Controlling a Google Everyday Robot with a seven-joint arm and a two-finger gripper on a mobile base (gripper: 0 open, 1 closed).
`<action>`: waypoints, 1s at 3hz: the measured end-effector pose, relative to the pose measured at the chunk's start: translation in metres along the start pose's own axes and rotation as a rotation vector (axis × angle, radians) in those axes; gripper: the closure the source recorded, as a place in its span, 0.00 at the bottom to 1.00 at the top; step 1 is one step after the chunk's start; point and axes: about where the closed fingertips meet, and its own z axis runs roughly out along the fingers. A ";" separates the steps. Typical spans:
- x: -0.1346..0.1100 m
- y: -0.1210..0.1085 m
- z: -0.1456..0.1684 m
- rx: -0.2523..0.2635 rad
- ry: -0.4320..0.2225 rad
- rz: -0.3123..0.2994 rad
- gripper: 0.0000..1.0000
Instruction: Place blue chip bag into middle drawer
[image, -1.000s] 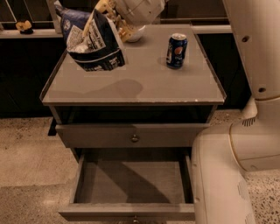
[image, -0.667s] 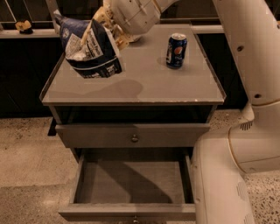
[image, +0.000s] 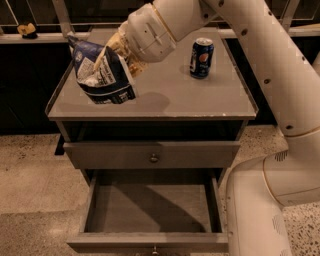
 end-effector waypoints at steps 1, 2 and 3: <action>-0.005 -0.016 0.016 -0.006 0.040 0.031 1.00; 0.001 -0.061 0.050 -0.031 0.143 0.157 1.00; 0.027 -0.124 0.101 -0.068 0.288 0.307 1.00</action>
Offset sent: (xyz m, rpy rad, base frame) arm -0.0200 0.0030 -0.1717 0.0213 0.5009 0.0641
